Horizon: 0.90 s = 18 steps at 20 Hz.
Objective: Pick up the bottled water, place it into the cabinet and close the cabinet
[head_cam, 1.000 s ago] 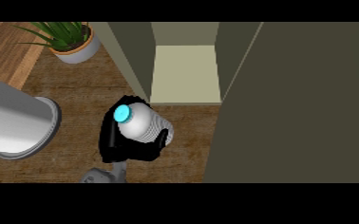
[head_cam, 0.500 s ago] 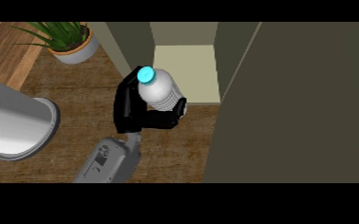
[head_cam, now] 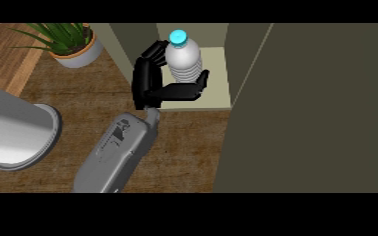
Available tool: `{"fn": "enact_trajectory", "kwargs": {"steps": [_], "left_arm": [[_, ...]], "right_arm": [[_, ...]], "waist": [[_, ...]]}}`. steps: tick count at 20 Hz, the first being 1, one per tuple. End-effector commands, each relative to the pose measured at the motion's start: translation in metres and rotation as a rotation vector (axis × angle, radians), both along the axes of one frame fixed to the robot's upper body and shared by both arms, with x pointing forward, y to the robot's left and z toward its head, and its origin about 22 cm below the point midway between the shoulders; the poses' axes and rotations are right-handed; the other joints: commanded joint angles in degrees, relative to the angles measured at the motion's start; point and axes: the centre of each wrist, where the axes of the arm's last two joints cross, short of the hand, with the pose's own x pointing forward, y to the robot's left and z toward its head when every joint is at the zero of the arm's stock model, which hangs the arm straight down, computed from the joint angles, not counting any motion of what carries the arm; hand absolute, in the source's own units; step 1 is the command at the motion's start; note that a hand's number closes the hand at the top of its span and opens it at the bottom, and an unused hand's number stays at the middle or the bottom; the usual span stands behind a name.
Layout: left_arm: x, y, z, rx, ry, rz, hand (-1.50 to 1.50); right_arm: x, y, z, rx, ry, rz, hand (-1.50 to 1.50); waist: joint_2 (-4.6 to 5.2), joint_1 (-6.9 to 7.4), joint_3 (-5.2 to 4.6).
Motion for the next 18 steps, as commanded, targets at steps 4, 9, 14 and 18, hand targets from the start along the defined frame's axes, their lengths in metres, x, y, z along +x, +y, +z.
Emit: {"fn": "enact_trajectory", "kwargs": {"steps": [4, 9, 14, 18], "left_arm": [[0.033, -0.008, -0.01, 0.109, 0.033, 0.056, 1.5], [0.057, -0.009, 0.005, 0.143, 0.079, 0.095, 1.5], [0.066, -0.006, -0.013, 0.203, 0.093, 0.13, 1.5], [0.07, -0.002, -0.031, 0.324, 0.09, 0.208, 1.5]], "right_arm": [[-0.022, -0.007, 0.021, 0.031, -0.034, 0.015, -1.5], [-0.021, -0.005, 0.008, 0.04, -0.028, 0.011, -1.5], [-0.026, -0.009, 0.023, 0.053, -0.055, 0.032, -1.5], [-0.017, -0.007, 0.016, 0.051, -0.034, 0.02, -1.5]], "waist": [[0.2, -0.86, -0.05], [0.11, -0.54, 0.01], [0.17, -0.9, -0.05], [0.43, -0.98, -0.04]]}}
